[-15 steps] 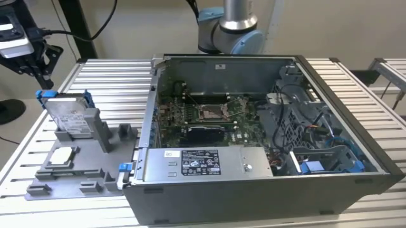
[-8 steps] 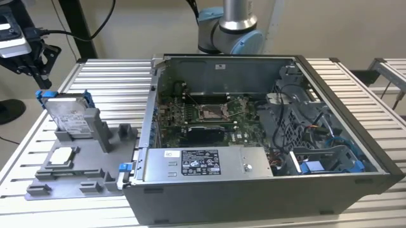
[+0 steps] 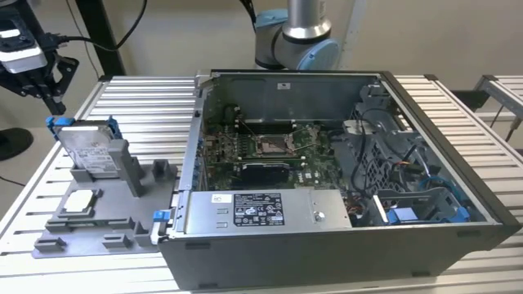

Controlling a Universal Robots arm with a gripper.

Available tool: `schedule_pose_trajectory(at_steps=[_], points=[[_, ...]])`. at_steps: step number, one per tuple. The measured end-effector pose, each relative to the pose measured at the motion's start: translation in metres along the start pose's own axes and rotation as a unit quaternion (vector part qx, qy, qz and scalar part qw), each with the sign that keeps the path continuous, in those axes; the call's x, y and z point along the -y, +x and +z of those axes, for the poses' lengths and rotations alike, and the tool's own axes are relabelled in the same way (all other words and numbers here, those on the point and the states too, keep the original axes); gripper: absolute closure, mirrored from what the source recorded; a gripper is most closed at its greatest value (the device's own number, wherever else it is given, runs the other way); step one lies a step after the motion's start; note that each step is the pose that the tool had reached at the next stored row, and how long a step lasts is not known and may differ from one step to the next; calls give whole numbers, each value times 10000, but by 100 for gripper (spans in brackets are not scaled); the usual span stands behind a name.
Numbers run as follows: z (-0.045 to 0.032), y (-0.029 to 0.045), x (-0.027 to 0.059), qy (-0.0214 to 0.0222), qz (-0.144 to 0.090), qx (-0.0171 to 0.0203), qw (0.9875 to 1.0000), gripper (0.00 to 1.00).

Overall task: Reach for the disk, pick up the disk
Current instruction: 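Pick up the disk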

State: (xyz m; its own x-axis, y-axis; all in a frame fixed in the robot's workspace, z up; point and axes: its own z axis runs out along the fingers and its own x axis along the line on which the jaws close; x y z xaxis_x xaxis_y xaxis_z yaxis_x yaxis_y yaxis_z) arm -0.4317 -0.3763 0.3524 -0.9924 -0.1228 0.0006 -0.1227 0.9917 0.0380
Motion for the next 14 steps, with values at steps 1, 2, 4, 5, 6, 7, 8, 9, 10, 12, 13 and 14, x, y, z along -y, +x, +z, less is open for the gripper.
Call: schedule_pose_trajectory(at_steps=[1,2,4,5,6,7,8,9,10,12,13,14], points=[[0,0,0,0,-91,-3,10000,100],[0,0,0,0,-180,-7,9998,100],[0,0,0,0,-360,-14,9994,100],[0,0,0,0,-449,-17,9990,100],[0,0,0,0,-545,-21,9985,100],[0,0,0,0,-634,-24,9980,100],[0,0,0,0,-721,-28,9974,100],[0,0,0,1,-813,-31,9967,100],[0,0,0,1,-903,-34,9959,100],[0,0,0,1,-1087,-41,9941,100],[0,0,0,2,-1180,-45,9930,100],[0,0,0,2,-1263,-48,9920,100]])
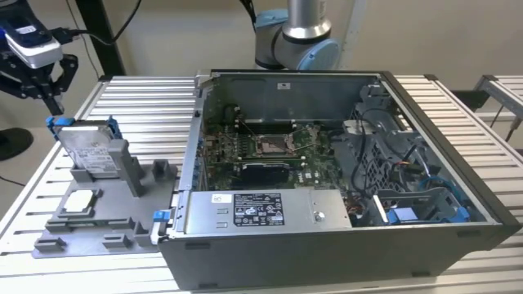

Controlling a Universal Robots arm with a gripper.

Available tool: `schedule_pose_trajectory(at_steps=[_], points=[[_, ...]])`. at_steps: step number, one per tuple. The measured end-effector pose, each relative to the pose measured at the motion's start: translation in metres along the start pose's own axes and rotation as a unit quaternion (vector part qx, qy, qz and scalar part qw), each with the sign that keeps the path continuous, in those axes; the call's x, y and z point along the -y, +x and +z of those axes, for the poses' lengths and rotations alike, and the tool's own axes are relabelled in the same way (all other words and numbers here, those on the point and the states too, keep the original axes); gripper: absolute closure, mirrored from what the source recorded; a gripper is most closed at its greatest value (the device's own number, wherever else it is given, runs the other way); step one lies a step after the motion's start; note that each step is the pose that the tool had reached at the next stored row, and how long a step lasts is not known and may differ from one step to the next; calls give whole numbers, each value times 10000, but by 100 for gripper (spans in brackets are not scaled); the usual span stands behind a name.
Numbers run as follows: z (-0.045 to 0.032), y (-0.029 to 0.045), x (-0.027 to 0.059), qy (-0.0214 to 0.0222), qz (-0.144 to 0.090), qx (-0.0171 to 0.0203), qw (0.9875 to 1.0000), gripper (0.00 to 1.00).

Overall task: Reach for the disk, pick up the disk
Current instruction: 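Pick up the disk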

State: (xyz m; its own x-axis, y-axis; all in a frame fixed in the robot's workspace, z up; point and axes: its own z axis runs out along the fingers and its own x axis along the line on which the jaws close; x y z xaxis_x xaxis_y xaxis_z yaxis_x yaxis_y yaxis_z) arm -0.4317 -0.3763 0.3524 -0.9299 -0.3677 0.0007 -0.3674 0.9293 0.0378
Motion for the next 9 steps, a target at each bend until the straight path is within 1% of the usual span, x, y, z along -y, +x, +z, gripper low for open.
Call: schedule_pose_trajectory(at_steps=[2,4,7,9], points=[[0,0,0,1,-183,-7,9998,100],[0,0,0,3,-366,-15,9993,100],[0,0,0,6,-639,-26,9979,100],[0,0,0,9,-822,-34,9966,100]])
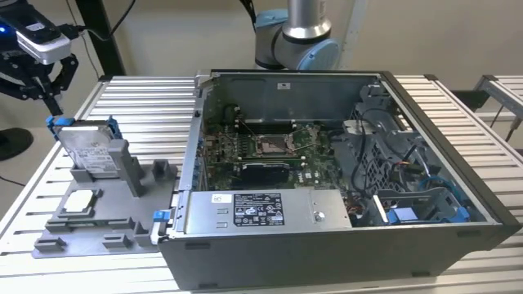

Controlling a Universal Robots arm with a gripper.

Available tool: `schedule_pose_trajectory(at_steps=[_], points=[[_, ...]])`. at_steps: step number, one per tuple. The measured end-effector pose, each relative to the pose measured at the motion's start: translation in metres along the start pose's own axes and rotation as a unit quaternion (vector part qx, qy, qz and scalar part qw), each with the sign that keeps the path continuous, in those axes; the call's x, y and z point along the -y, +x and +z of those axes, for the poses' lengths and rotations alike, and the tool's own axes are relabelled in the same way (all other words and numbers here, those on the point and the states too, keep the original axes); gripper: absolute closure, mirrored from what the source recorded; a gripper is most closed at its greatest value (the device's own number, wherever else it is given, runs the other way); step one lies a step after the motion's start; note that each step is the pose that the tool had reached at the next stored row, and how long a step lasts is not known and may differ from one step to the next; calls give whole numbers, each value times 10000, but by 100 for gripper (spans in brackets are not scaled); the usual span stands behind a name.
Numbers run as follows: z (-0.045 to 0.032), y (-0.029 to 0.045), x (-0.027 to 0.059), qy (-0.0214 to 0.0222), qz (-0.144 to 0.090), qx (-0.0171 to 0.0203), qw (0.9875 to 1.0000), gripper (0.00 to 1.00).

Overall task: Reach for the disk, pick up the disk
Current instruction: 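Pick up the disk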

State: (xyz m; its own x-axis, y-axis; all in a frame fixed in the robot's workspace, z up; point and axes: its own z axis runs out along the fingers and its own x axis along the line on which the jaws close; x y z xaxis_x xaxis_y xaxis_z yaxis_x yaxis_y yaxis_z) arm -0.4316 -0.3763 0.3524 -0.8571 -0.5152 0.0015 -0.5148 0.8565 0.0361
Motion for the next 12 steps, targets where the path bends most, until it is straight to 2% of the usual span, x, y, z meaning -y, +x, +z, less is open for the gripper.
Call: schedule_pose_trajectory(at_steps=[3,6,10,12], points=[[0,0,0,6,-277,-14,9996,100],[0,0,0,7,-547,-24,9985,100],[0,0,0,17,-902,-42,9959,100],[0,0,0,20,-1092,-52,9940,100]])
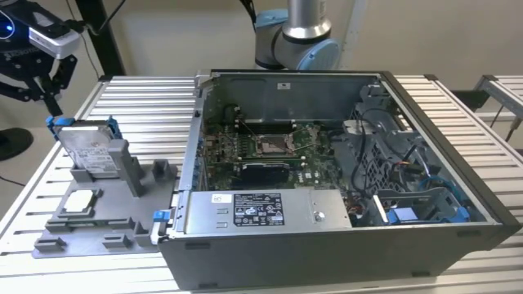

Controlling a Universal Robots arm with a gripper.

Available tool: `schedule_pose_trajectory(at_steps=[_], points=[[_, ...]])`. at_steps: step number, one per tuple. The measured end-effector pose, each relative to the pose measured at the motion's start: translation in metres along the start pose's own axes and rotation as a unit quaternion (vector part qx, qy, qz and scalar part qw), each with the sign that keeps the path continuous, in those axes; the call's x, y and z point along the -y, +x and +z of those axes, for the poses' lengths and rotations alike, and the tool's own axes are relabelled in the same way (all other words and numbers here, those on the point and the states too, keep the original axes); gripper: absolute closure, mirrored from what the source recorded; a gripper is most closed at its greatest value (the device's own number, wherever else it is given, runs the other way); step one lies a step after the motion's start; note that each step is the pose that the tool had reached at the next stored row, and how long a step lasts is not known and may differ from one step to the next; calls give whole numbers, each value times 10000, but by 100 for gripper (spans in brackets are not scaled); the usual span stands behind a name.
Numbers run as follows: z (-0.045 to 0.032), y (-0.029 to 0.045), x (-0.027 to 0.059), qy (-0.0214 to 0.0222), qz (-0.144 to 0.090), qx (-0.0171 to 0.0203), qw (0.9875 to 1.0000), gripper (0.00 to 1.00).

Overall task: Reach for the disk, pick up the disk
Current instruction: 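Pick up the disk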

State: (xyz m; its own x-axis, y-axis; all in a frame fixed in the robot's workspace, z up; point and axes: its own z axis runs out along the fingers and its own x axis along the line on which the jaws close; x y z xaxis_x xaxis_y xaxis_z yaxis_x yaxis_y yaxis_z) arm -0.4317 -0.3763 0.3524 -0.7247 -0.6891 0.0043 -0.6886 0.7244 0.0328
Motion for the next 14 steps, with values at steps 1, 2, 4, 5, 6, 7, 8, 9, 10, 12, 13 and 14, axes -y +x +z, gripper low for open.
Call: schedule_pose_trajectory(at_steps=[1,2,4,5,6,7,8,9,10,12,13,14], points=[[0,0,0,1,-90,-3,10000,100],[0,0,0,1,-180,-6,9998,100],[1,-1,-1,11,-351,-19,9994,100],[-1,-1,-3,29,-403,-41,9992,100],[-1,-2,-5,54,-441,-68,9990,100],[0,-2,-8,80,-479,-94,9988,100],[0,-2,-7,92,-534,-106,9985,100],[0,-2,-7,94,-610,-109,9980,100],[0,-2,-7,96,-684,-113,9975,100],[0,-3,-8,108,-810,-127,9966,100],[-1,-3,-8,116,-873,-137,9960,100],[-1,-2,-8,124,-941,-146,9954,100]])
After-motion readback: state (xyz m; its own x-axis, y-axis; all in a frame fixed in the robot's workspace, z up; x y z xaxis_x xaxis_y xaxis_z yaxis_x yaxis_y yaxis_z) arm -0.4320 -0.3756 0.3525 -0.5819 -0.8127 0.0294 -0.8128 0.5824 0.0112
